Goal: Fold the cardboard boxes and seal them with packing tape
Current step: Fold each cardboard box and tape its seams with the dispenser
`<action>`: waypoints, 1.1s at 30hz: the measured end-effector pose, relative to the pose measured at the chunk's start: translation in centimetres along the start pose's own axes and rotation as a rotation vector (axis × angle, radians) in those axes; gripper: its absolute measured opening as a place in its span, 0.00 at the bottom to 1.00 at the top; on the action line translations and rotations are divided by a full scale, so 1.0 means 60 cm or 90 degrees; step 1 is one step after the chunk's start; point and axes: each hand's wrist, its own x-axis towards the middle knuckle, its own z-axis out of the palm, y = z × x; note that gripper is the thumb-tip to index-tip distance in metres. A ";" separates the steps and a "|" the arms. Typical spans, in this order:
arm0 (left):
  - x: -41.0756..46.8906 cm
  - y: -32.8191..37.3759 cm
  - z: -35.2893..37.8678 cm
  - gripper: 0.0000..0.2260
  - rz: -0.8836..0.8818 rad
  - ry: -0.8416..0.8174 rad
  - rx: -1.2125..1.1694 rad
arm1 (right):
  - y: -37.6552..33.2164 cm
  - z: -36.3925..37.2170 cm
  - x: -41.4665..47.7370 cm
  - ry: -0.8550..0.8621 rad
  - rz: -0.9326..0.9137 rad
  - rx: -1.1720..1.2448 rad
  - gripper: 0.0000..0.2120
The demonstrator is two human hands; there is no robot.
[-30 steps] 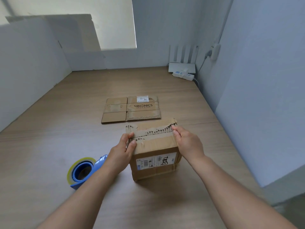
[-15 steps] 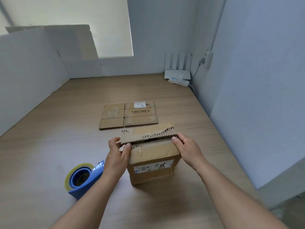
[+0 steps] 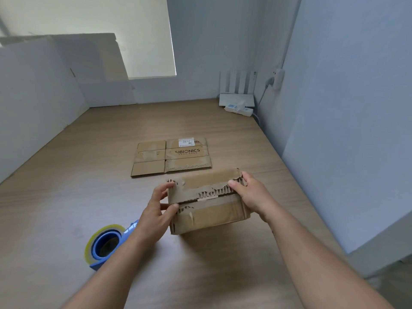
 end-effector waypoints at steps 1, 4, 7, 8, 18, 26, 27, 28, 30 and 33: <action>-0.001 -0.001 -0.003 0.19 -0.017 -0.012 -0.040 | 0.000 0.000 0.000 0.002 -0.008 -0.014 0.20; 0.000 0.003 -0.002 0.17 -0.084 0.007 -0.130 | -0.001 0.000 -0.005 0.018 -0.024 -0.036 0.21; 0.003 0.004 0.006 0.30 -0.083 0.055 -0.070 | -0.005 0.004 -0.012 0.053 -0.088 -0.083 0.23; 0.003 0.006 0.007 0.28 -0.074 0.055 -0.055 | -0.004 0.004 -0.014 0.043 -0.108 -0.058 0.24; 0.004 -0.006 0.015 0.16 -0.170 0.077 -0.311 | 0.017 -0.009 -0.013 -0.017 -0.026 0.259 0.17; -0.015 -0.056 0.020 0.46 -0.336 -0.023 -0.248 | 0.112 0.037 -0.026 -0.083 0.038 -0.017 0.12; -0.019 -0.063 0.021 0.46 -0.356 -0.031 -0.243 | 0.125 0.043 -0.031 -0.095 0.053 -0.058 0.11; -0.021 -0.067 0.020 0.44 -0.364 -0.035 -0.236 | 0.134 0.047 -0.035 -0.101 0.067 -0.079 0.10; -0.016 -0.065 0.020 0.34 -0.354 -0.024 -0.207 | 0.138 0.047 -0.039 -0.118 0.091 -0.064 0.10; -0.004 -0.062 0.022 0.24 -0.267 0.019 -0.131 | 0.117 0.040 -0.040 -0.145 0.054 0.014 0.28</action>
